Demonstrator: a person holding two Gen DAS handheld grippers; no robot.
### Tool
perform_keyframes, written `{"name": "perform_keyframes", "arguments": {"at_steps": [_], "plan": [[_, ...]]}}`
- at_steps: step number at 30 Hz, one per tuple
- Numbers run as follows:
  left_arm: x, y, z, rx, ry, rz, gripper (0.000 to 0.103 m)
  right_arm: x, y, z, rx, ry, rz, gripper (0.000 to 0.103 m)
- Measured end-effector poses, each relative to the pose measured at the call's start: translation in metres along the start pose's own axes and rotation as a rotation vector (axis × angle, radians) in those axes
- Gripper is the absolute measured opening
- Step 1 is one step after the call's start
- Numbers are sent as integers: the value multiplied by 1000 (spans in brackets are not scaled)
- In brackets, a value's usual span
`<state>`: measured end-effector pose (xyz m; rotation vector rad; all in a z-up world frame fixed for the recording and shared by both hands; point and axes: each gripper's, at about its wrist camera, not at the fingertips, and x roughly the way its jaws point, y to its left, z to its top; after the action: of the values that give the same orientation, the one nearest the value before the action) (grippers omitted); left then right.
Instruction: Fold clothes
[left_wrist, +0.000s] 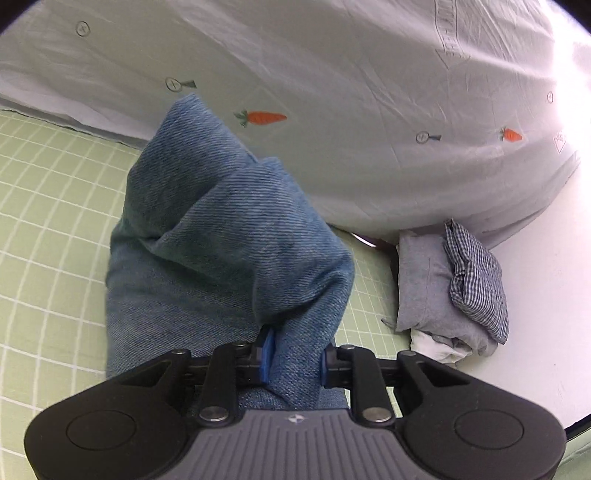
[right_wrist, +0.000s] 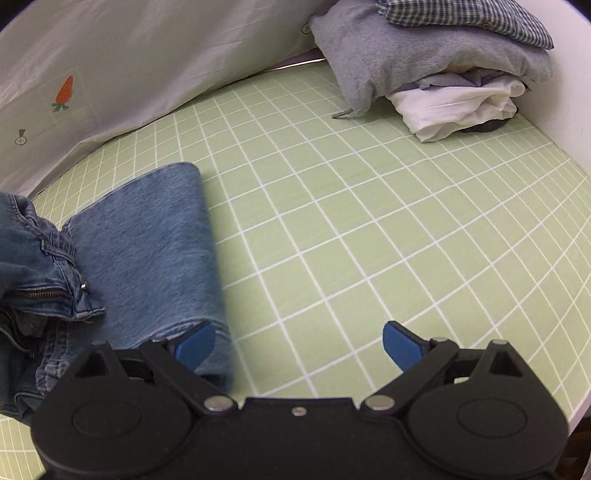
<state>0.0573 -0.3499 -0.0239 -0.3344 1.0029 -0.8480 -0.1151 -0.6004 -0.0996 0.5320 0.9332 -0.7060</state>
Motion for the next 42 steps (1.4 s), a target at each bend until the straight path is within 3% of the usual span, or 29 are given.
{"name": "perform_keyframes", "arguments": {"at_steps": [5,10,15,22,25,27,31,33,36,42], "plan": [[37,-15,-11,-11,32,26,23,18,-26,29,52,1,34,98],[10,-12,-12,-2,-23,67,21,25,-15,51,6,-23,81,98],[-32,7,-8,-55,-83,89,19,34,35,59,-75,-12,192,98],[-54,23,1,-111,-128,81,18,52,137,58,-145,35,393,96],[-59,23,8,-100,-137,71,16,59,174,45,-196,98,466,90],[-66,25,13,-86,-148,74,13,58,192,35,-210,147,505,78],[-74,29,26,-124,-156,31,9,48,219,17,-296,164,525,72],[-68,32,30,-107,-142,46,7,45,226,14,-338,147,521,70],[-57,42,27,-165,-129,11,7,55,217,16,-307,183,514,71],[-42,35,23,-161,-109,-3,6,59,185,23,-251,217,516,81]]}}
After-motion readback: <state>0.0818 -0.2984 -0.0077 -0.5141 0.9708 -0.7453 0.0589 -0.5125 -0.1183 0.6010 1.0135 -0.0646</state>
